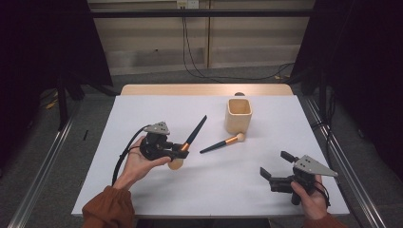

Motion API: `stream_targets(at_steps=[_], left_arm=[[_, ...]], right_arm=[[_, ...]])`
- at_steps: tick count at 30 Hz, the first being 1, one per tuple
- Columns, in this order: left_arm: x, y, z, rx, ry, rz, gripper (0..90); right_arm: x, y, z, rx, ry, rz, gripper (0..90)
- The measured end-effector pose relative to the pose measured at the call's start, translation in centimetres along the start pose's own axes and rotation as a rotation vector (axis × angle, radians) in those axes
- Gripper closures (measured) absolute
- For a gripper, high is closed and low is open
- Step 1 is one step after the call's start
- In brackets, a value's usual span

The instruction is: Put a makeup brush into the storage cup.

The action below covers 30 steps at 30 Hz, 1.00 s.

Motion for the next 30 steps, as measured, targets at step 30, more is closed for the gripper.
stream_targets(at_steps=[30], left_arm=[[2.9, -3.6, 1.9, 0.123, 0.181, -0.136, 66.7]], right_arm=[[2.4, 2.7, 2.8, -0.048, -0.030, 0.130, 1.0]])
Point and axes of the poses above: each handheld gripper's, and its own axes: x roughly forward along the jaws, z roughly out of its top, y roughly to its left, the point moved 4 cm from there along x, roughly forward along the jaws, and after that the axes turned 2 degrees about z, right-handed, at the moved point
